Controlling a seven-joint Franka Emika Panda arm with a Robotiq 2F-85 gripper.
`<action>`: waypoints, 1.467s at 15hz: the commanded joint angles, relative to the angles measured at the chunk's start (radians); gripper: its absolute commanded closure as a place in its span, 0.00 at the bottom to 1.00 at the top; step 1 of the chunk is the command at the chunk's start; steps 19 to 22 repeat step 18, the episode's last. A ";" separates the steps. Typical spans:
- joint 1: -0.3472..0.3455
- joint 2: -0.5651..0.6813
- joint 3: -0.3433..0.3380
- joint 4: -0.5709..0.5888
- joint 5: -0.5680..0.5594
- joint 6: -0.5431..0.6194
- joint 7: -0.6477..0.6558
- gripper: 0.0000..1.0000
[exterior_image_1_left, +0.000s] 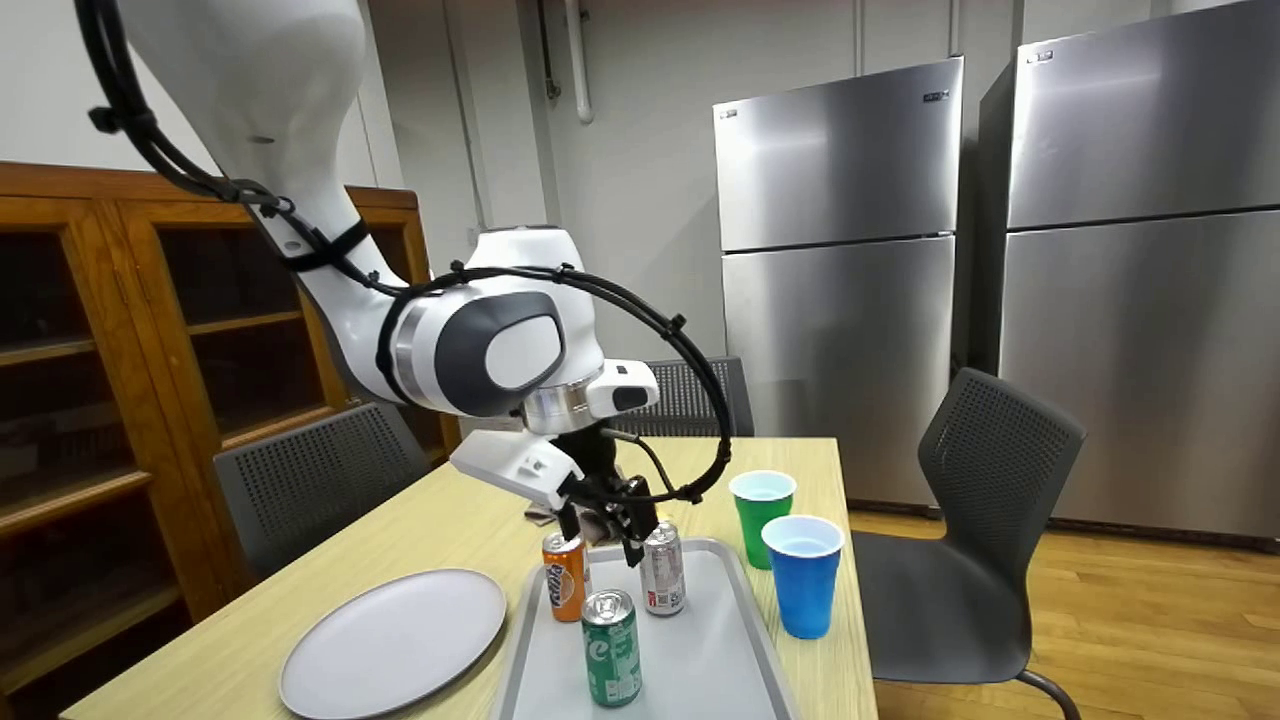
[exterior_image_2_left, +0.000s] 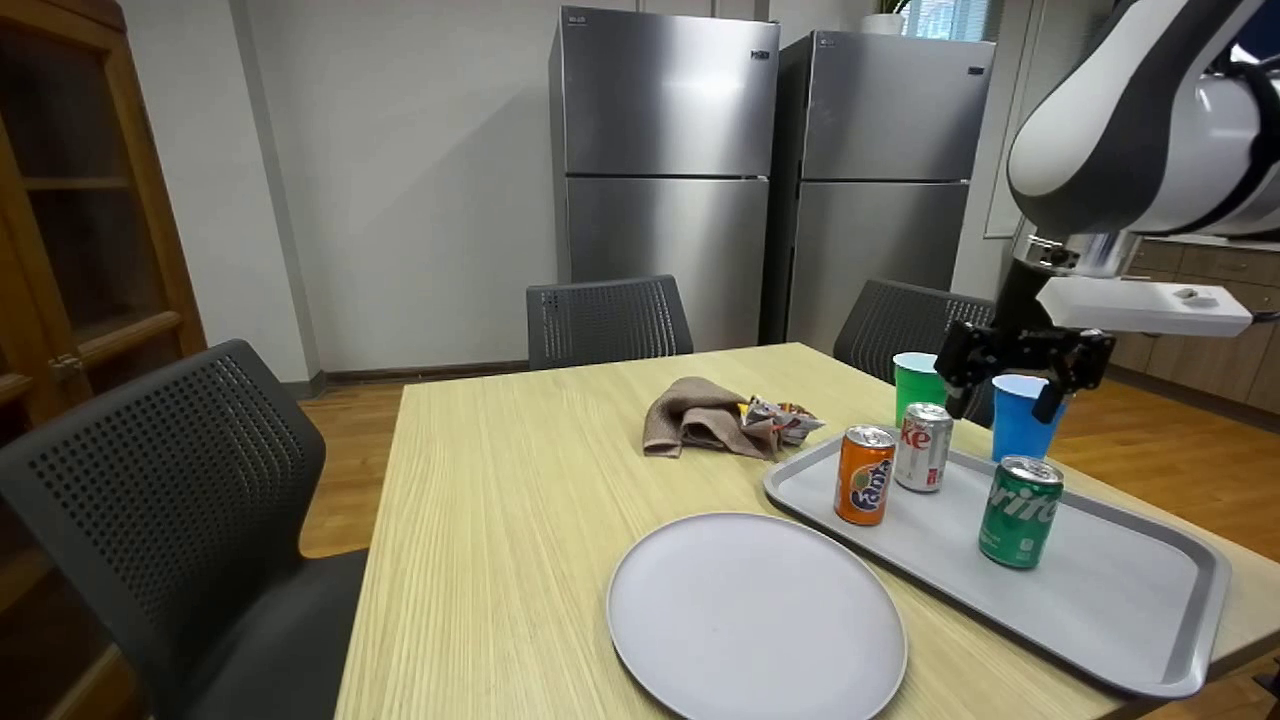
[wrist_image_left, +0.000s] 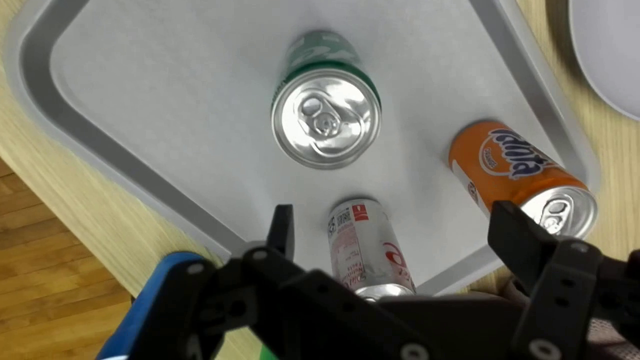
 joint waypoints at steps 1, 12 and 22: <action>0.007 -0.071 0.024 -0.011 0.048 -0.035 -0.027 0.00; 0.035 -0.081 0.038 0.000 0.047 -0.010 -0.006 0.00; 0.035 -0.078 0.038 0.000 0.047 -0.010 -0.006 0.00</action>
